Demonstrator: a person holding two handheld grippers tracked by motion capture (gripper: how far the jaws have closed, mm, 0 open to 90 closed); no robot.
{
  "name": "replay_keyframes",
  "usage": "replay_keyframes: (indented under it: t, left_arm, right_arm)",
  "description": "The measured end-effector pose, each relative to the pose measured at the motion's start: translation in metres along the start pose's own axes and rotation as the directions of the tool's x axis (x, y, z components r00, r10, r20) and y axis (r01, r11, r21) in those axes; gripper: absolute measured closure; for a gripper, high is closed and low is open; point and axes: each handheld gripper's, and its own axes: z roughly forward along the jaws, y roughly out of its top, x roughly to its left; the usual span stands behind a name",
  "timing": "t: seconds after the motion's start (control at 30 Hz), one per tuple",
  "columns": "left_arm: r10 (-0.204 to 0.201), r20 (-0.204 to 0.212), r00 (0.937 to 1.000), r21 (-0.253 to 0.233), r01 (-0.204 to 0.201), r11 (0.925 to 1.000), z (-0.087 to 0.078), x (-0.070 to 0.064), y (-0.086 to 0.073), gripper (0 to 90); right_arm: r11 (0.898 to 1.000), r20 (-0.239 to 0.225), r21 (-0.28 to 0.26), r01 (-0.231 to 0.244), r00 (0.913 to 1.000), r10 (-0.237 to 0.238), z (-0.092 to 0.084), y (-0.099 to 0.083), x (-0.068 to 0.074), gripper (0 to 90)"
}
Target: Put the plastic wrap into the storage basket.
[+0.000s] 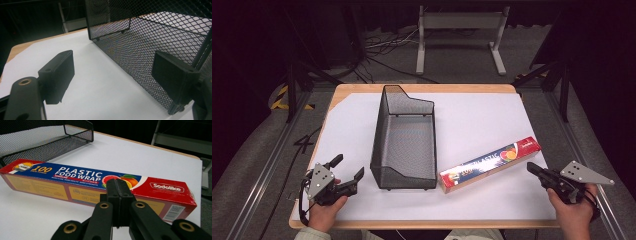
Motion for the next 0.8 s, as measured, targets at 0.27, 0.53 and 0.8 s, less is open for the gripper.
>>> replay_keyframes:
  t: [0.27, 0.53, 0.8]
  left_arm:
    - [-0.011, 0.003, 0.9999, -0.012, 0.011, 0.9999, -0.0009, -0.0003, 0.0016, 19.4]
    - [-0.021, 0.009, 0.9997, -0.022, 0.021, 0.9995, -0.0028, 0.0016, 0.0020, 19.4]
    - [-0.018, 0.006, 0.9998, -0.021, 0.018, 0.9996, -0.0032, 0.0014, 0.0018, 19.3]
  right_arm:
    - [1.000, 0.001, -0.012, 0.005, 1.0000, -0.005, -0.0014, 0.0001, -0.0004, 90.0]
    - [1.000, 0.005, -0.008, 0.016, 0.9999, -0.016, 0.0002, -0.0009, 0.0023, 90.0]
    - [1.000, 0.010, -0.013, 0.027, 0.9996, -0.026, 0.0010, 0.0000, 0.0039, 90.0]
